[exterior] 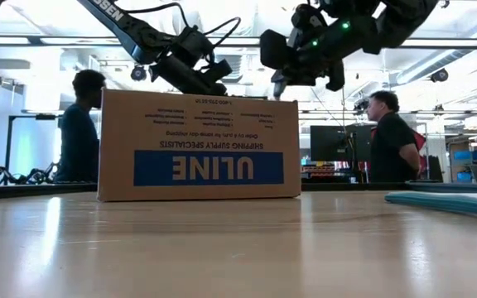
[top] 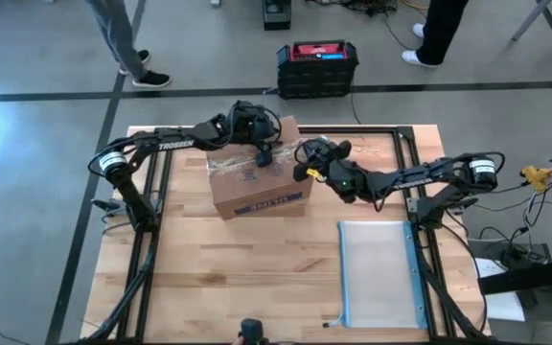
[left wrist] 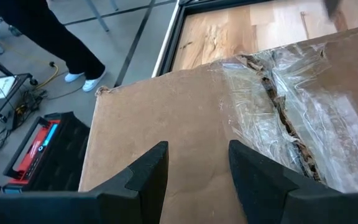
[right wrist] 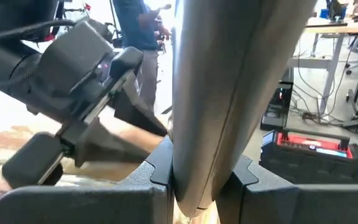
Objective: Unpack boxes
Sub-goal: Open the cardboard box using a gray knife
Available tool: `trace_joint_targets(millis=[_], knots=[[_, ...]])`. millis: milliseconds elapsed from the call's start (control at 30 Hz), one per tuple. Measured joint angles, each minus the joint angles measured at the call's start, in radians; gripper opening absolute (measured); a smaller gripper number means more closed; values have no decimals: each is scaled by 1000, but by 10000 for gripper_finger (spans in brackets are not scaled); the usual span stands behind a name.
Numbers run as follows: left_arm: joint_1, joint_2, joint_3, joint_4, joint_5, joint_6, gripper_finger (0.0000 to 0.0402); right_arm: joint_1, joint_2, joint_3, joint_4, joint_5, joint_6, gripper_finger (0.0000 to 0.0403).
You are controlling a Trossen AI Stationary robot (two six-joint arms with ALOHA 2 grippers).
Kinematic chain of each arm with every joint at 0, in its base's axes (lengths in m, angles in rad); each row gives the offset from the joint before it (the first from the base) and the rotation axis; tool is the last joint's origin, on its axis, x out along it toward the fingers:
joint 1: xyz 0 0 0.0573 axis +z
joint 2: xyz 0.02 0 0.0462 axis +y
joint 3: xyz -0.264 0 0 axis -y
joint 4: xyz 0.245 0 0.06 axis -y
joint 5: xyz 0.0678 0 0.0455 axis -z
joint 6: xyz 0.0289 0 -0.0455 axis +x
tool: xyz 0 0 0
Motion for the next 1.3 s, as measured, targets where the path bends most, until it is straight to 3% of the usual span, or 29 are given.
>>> trace_joint_targets(millis=[167, 333, 1300], knots=[[0, 0, 0, 0, 2, -4, 155, -77, 45, 45, -13, -106, -11, 50], [0, 0, 0, -1, 5, -8, 155, -96, 85, 54, -7, -141, 2, 50], [3, 0, -1, -3, 5, -20, 155, -101, 82, 53, -22, -147, -76, 50]])
